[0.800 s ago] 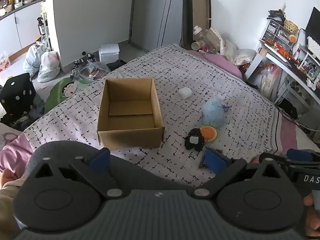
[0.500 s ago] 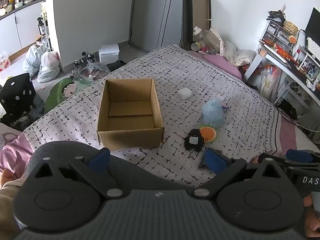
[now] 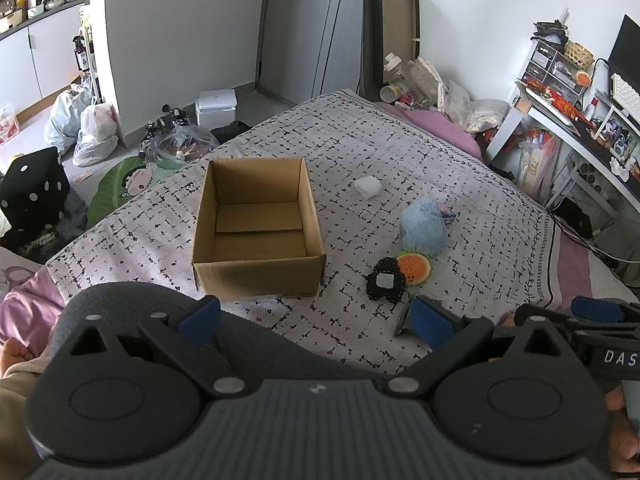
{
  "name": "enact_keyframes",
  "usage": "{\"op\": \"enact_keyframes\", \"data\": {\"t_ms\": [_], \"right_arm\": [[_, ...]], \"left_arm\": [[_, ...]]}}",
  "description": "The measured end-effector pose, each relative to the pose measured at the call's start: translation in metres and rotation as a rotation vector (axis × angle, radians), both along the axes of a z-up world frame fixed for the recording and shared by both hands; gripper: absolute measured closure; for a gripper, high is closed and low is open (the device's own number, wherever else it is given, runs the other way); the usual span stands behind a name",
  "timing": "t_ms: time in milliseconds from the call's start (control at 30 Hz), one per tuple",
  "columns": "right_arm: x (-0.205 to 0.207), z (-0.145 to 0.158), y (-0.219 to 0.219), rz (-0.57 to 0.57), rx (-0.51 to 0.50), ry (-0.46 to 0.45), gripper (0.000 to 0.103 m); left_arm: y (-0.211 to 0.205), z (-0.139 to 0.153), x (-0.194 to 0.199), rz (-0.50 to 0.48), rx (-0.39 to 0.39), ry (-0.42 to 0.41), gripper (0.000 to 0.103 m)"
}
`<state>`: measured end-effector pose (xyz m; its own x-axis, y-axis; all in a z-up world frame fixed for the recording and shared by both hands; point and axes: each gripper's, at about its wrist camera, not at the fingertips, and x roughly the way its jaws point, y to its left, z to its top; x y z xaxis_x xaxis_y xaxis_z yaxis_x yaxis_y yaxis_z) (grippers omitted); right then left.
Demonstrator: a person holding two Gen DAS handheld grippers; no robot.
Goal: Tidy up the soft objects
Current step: 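Move the right tool toward the black bag while the left tool approaches the black scrunchie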
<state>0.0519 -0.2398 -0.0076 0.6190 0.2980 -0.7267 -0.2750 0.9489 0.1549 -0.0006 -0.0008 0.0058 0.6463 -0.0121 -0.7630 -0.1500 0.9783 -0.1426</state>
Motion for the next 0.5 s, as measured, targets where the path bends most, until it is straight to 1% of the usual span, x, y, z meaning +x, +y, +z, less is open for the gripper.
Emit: {"op": "enact_keyframes", "data": {"t_ms": [400,500], "right_arm": [[-0.0012,0.0035,0.0028,0.009,-0.006,-0.005,0.000],[-0.0013,0.0046,0.0044,0.009,-0.008,-0.009,0.000]], "left_arm": [[-0.0087,0.0022,0.0030,-0.003,0.001,-0.003,0.002],[-0.0048,0.0036,-0.0001,-0.010,-0.005,-0.005,0.002]]}}
